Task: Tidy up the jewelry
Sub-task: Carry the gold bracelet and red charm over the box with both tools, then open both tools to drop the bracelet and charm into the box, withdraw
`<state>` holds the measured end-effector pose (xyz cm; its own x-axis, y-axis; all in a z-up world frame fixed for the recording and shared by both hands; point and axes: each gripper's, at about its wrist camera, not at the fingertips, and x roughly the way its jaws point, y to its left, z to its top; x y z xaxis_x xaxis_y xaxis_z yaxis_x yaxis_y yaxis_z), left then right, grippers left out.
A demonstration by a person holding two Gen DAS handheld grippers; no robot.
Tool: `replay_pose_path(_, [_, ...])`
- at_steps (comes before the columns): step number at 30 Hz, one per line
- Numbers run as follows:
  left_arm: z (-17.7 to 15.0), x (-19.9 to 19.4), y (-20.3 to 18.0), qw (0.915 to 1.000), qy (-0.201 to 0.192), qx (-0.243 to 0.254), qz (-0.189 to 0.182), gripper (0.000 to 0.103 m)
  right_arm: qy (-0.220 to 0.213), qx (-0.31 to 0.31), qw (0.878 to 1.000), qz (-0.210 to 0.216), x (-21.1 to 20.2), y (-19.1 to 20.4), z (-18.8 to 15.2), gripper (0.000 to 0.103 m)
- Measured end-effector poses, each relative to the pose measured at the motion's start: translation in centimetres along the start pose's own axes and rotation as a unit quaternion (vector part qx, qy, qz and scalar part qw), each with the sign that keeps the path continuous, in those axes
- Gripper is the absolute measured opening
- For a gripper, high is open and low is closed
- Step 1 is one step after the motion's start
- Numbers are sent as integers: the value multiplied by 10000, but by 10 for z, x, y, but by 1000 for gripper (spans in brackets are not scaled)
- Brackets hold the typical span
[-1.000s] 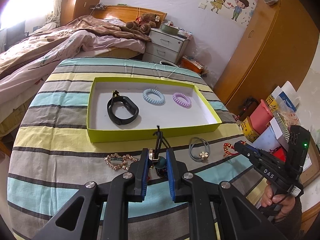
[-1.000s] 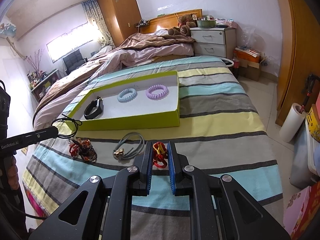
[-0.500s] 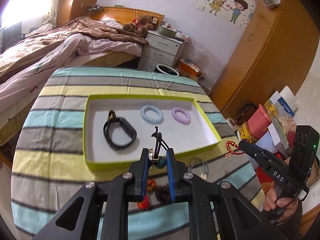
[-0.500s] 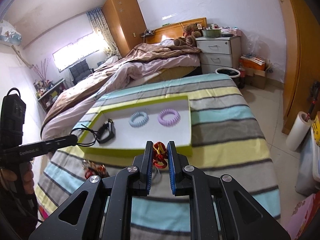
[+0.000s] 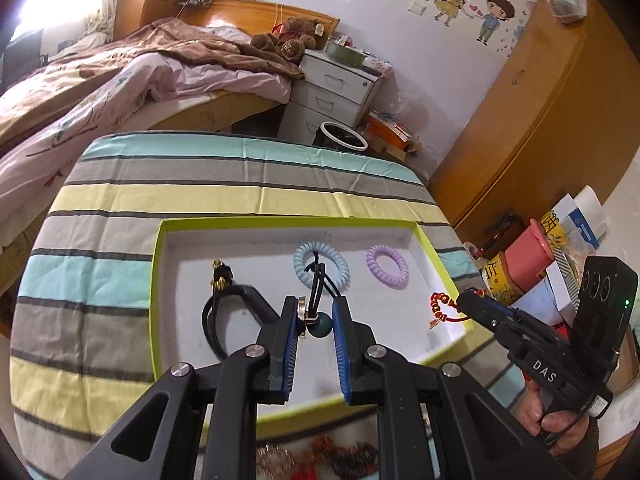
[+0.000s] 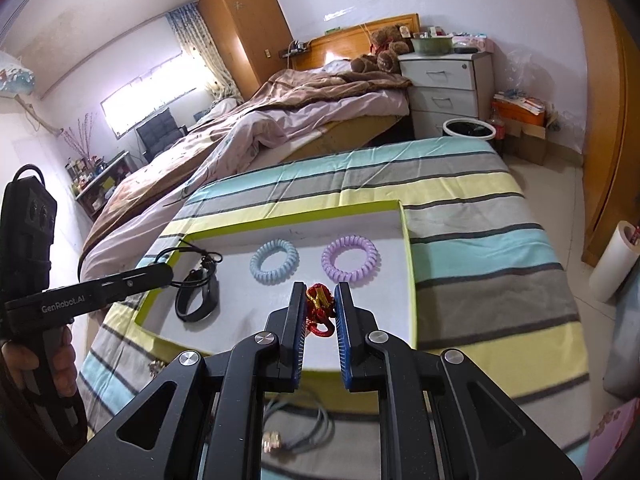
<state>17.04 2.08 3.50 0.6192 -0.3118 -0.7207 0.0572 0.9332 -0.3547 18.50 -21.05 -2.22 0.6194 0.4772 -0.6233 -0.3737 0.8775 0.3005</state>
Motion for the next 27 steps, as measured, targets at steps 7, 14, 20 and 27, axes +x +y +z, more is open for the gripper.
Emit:
replay_pose_path(7, [13, 29, 9, 9997, 151, -120, 124, 17, 177, 79, 9997, 145, 26, -5, 10, 15])
replay_pose_path(14, [18, 56, 6, 9991, 349, 15, 246, 17, 413, 227, 9978, 473, 43, -12, 12, 15])
replay_pose_path(20, [14, 66, 8, 9983, 473, -5, 338, 17, 582, 215, 9976, 303, 47, -18, 9, 15])
replay_pose_path(27, [15, 69, 9, 9981, 502, -52, 361, 17, 670, -113, 9973, -287, 48, -11, 7, 15])
